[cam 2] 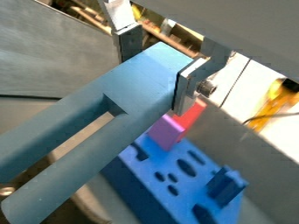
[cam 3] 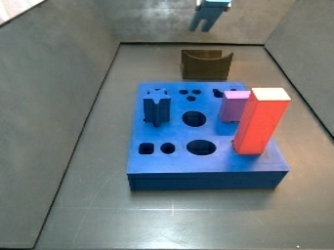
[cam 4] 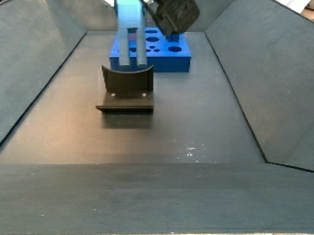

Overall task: Pick up the square-circle object. Move up. Place the square-circle object on the fixture. Regrasp the square-circle object. Rotate the square-circle object. Move to above the board. Insert the square-circle object.
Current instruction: Place the square-circle object on the fixture, then regrasp the square-circle object.

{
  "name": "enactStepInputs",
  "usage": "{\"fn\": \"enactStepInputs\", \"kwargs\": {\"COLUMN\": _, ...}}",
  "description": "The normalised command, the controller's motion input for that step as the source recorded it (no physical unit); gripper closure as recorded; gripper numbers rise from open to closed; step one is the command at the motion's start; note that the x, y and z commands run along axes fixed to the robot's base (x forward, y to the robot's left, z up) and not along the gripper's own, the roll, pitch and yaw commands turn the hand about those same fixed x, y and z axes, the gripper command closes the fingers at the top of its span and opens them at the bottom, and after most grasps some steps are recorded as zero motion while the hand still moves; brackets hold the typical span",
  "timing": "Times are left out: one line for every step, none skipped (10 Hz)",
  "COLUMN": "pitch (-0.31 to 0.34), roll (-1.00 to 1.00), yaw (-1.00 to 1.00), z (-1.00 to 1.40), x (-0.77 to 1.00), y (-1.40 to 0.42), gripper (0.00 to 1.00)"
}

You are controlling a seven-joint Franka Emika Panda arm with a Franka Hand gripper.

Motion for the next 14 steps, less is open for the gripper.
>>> {"fn": "enactStepInputs", "kwargs": {"pitch": 0.105, "roll": -0.56, "yaw": -0.23, "z": -0.02, "x": 0.09, "y": 0.05, "gripper": 1.0}}
{"fn": "enactStepInputs", "kwargs": {"pitch": 0.044, "roll": -0.28, "yaw": -0.22, "z": -0.01, "x": 0.09, "y": 0.04, "gripper": 1.0}}
{"fn": "enactStepInputs", "kwargs": {"pitch": -0.058, "roll": -0.14, "yaw": -0.09, "z": -1.0, "x": 0.1, "y": 0.12, "gripper": 1.0}}
{"fn": "enactStepInputs", "kwargs": {"pitch": -0.089, "roll": -0.12, "yaw": -0.07, "z": -1.0, "x": 0.1, "y": 0.12, "gripper": 1.0}}
{"fn": "enactStepInputs", "kwargs": {"pitch": -0.095, "roll": -0.1, "yaw": -0.04, "z": -1.0, "x": 0.12, "y": 0.11, "gripper": 1.0}}
{"fn": "enactStepInputs", "kwargs": {"pitch": -0.084, "roll": -0.08, "yaw": -0.02, "z": -1.0, "x": 0.12, "y": 0.1, "gripper": 1.0}}
{"fn": "enactStepInputs", "kwargs": {"pitch": -0.08, "roll": -0.08, "yaw": 0.0, "z": -1.0, "x": 0.13, "y": 0.09, "gripper": 1.0}}
{"fn": "enactStepInputs", "kwargs": {"pitch": -0.063, "roll": -0.07, "yaw": 0.01, "z": -0.9, "x": 0.12, "y": 0.08, "gripper": 1.0}}
{"fn": "enactStepInputs", "kwargs": {"pitch": -0.038, "roll": -0.07, "yaw": 0.03, "z": -0.66, "x": 0.1, "y": 0.05, "gripper": 1.0}}
{"fn": "enactStepInputs", "kwargs": {"pitch": -0.025, "roll": -0.07, "yaw": 0.03, "z": -0.49, "x": 0.09, "y": 0.04, "gripper": 1.0}}
{"fn": "enactStepInputs", "kwargs": {"pitch": -0.013, "roll": -0.07, "yaw": 0.02, "z": -0.33, "x": 0.08, "y": 0.03, "gripper": 1.0}}
{"fn": "enactStepInputs", "kwargs": {"pitch": -0.004, "roll": -0.07, "yaw": 0.02, "z": -0.18, "x": 0.07, "y": 0.02, "gripper": 1.0}}
{"fn": "enactStepInputs", "kwargs": {"pitch": 0.0, "roll": 0.0, "yaw": 0.0, "z": 0.0, "x": 0.0, "y": 0.0, "gripper": 0.0}}
{"fn": "enactStepInputs", "kwargs": {"pitch": 0.032, "roll": 0.03, "yaw": 0.04, "z": 1.0, "x": 0.0, "y": 0.0, "gripper": 0.0}}
